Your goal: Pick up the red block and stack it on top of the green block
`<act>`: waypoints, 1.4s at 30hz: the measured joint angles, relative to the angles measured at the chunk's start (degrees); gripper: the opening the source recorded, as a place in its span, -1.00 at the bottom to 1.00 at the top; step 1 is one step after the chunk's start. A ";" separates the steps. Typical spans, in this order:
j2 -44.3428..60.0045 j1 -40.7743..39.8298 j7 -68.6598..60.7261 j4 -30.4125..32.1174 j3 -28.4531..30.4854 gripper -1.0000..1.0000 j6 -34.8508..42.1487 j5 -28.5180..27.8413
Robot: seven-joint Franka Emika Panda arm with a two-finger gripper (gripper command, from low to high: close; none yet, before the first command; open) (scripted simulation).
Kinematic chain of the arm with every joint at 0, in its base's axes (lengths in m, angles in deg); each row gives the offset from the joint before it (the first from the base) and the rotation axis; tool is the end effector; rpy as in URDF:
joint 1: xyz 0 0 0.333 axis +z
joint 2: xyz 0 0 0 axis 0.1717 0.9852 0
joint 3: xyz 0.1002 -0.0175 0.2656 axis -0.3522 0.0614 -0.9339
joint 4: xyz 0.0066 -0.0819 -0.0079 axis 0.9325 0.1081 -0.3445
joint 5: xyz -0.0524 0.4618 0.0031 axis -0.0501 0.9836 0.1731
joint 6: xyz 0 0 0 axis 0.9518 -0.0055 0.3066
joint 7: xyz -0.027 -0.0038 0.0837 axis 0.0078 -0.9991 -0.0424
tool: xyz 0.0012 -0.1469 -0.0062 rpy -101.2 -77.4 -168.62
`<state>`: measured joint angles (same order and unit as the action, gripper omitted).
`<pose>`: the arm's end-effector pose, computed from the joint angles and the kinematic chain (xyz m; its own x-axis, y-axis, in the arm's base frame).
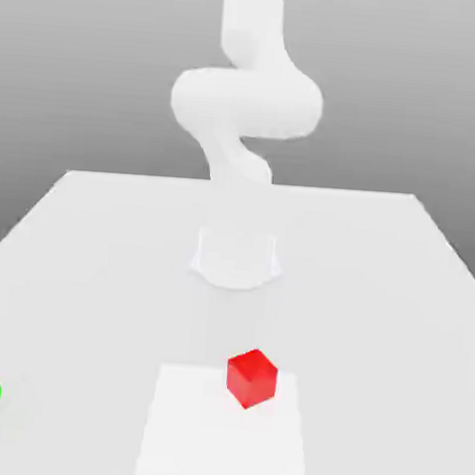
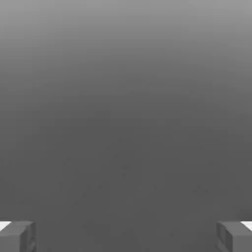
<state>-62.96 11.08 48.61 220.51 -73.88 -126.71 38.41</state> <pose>0.4957 0.0039 0.6033 0.5566 -0.6784 0.4794 -0.5040 -0.7346 -0.4544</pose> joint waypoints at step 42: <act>39.97 1.81 -23.15 26.56 4.67 -1.00 -24.92 0.60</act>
<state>-22.99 12.89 25.46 247.07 -69.21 -151.63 39.01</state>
